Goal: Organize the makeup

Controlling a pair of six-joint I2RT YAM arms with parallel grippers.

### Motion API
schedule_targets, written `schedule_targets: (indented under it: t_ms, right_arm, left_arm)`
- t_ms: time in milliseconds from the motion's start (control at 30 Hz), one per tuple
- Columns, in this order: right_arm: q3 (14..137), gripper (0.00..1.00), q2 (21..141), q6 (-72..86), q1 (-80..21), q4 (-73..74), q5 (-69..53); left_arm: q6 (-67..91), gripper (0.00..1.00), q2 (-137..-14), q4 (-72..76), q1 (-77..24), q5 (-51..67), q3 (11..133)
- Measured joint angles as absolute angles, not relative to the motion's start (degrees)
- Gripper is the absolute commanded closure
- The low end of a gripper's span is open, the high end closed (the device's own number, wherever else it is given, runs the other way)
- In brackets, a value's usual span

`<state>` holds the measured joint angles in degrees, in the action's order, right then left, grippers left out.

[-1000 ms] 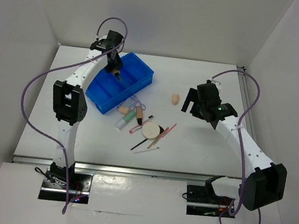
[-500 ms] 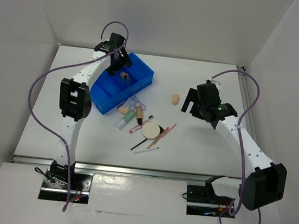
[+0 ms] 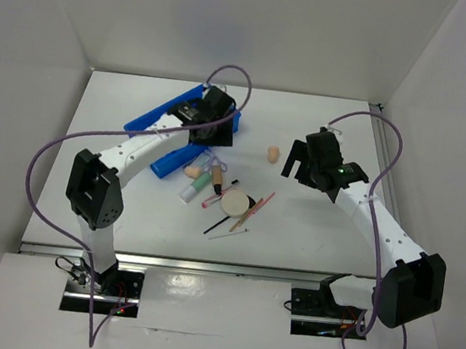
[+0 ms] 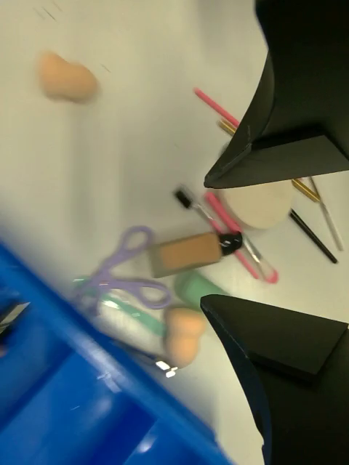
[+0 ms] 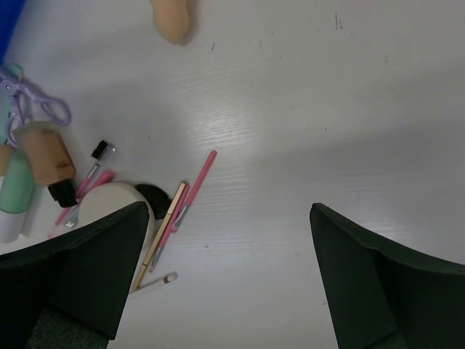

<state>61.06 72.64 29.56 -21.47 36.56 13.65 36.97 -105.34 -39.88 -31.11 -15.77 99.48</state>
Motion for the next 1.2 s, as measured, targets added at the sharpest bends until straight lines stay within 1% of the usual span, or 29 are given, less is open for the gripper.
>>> schedule_targets:
  t_ms: [67,167,267,300,333,367,433,767,1100,1167,1200]
  right_arm:
    - [60.31,0.00,72.62,29.58,-21.47,36.58,13.26]
    - [59.57,0.00,72.55,29.85,-21.47,36.40,13.02]
    - [58.98,0.00,72.51,29.95,-21.47,36.42,12.99]
    - [58.81,0.00,72.51,29.95,-21.47,36.45,12.99]
    - [58.72,0.00,72.51,29.95,-21.47,36.47,13.02]
    - [58.70,0.00,72.51,29.95,-21.47,36.45,13.02]
    - [58.70,0.00,72.49,29.95,-21.47,36.45,13.02]
    - [58.70,0.00,72.49,29.93,-21.47,36.45,13.02]
    - [58.70,0.00,72.49,29.91,-21.47,36.45,12.82]
    - [58.70,0.00,72.49,29.91,-21.47,36.45,12.84]
    - [58.70,0.00,72.49,29.91,-21.47,36.45,12.84]
  left_arm:
    - [39.18,0.23,-105.56,-40.42,-34.15,-16.40,95.20]
    - [42.98,0.23,-106.83,-40.99,-35.81,-17.39,89.41]
    - [46.02,0.30,-108.57,-42.02,-35.99,-17.39,86.24]
    - [46.89,0.30,-109.49,-41.98,-35.99,-17.43,86.28]
    - [47.16,0.33,-110.30,-41.98,-36.01,-17.54,86.67]
    - [47.75,0.33,-111.44,-41.95,-36.05,-17.56,87.22]
    - [48.36,0.37,-114.06,-42.17,-36.14,-18.00,89.14]
    - [48.42,0.38,-120.25,-43.72,-37.34,-19.77,97.30]
    - [48.42,0.37,-125.40,-45.54,-37.43,-20.18,100.53]
    - [48.38,0.41,-125.99,-45.69,-37.43,-20.18,100.57]
    - [48.38,0.46,-126.26,-45.71,-37.43,-20.16,100.57]
